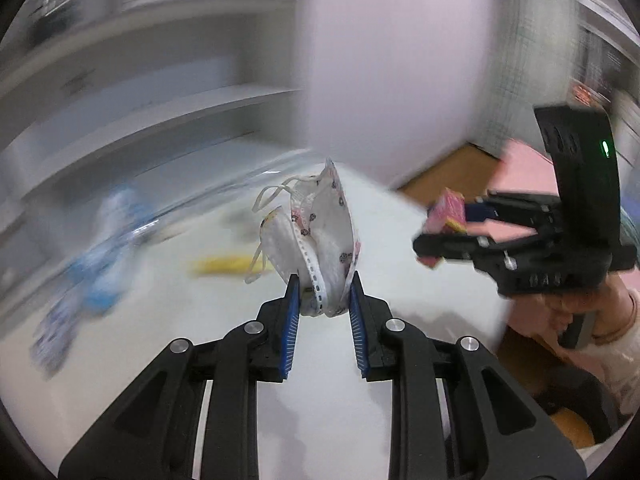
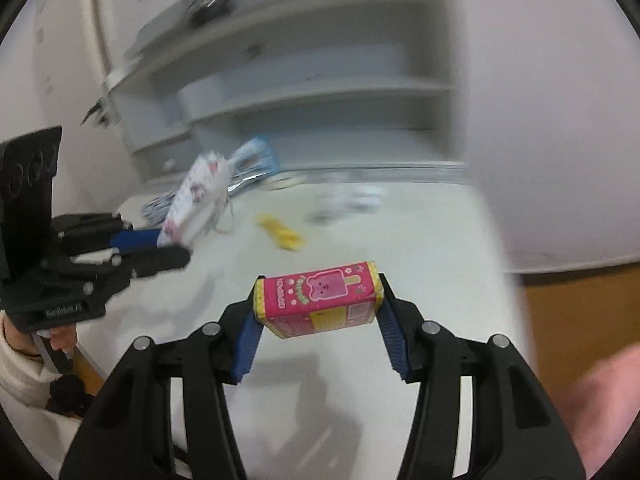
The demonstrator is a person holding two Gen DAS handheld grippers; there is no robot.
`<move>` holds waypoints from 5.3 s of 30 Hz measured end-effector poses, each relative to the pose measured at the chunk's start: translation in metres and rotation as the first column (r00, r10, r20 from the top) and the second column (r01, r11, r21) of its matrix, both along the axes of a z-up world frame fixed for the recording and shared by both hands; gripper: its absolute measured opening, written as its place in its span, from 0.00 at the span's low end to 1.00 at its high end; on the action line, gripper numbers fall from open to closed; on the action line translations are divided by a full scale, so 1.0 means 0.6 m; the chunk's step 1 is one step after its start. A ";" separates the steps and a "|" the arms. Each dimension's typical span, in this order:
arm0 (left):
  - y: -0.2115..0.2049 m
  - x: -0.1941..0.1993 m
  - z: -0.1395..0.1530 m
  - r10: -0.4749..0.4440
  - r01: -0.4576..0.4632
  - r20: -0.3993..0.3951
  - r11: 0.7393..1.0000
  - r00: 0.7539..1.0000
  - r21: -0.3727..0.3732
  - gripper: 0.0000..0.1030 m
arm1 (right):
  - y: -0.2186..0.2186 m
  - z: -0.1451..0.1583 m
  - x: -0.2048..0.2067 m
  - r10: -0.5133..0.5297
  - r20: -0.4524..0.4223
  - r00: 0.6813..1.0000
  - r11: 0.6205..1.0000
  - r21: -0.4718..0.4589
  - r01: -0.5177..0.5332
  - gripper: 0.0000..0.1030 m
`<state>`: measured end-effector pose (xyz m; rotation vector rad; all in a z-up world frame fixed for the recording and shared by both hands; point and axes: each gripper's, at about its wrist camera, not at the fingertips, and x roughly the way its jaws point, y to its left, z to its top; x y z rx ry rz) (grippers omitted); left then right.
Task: Collect trash
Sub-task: 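Carry the pink box and white mask over the black bin with both tools, then open both tools to drop the box and mask, then return to the desk, then grasp the yellow toy with the right tool while the left tool grasps the crumpled blue-white wrapper, then carry the yellow toy and wrapper over the black bin with both tools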
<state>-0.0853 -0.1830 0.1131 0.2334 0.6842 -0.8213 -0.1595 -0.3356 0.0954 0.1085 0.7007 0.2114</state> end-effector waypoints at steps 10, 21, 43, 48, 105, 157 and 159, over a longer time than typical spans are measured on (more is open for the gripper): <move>-0.378 -0.249 -0.120 -0.589 0.620 -0.250 0.782 0.769 0.066 0.22 | -0.336 -0.125 -0.356 -0.523 -0.091 0.847 0.847 0.058 0.529 0.50; -0.596 -0.252 -0.512 -0.305 0.599 -0.578 0.679 0.757 0.425 0.22 | -0.437 -0.555 -0.468 -0.538 -0.531 0.655 0.644 0.241 0.726 0.50; -0.494 -0.320 -0.221 -0.583 0.610 -0.191 0.780 0.789 0.138 0.91 | -0.458 -0.334 -0.491 -0.735 -0.285 0.616 0.593 0.170 0.787 0.93; -0.314 -0.255 -0.050 -0.436 0.433 0.099 0.900 0.895 0.046 0.94 | -0.389 -0.192 -0.448 -0.787 -0.003 0.617 0.615 -0.081 0.784 0.93; 0.417 0.260 -0.115 0.512 -0.492 -0.055 0.846 0.857 0.204 0.34 | 0.250 -0.136 0.299 0.250 -0.278 0.928 0.932 -0.191 -0.308 0.14; -0.472 -0.294 -0.231 -0.560 0.616 -0.256 0.704 0.788 0.353 0.34 | -0.365 -0.282 -0.373 -0.442 -0.286 0.850 0.867 0.107 0.487 0.14; -0.501 -0.289 -0.299 -0.507 0.601 -0.322 0.686 0.799 0.411 0.34 | -0.386 -0.358 -0.393 -0.447 -0.354 0.822 0.841 0.147 0.521 0.14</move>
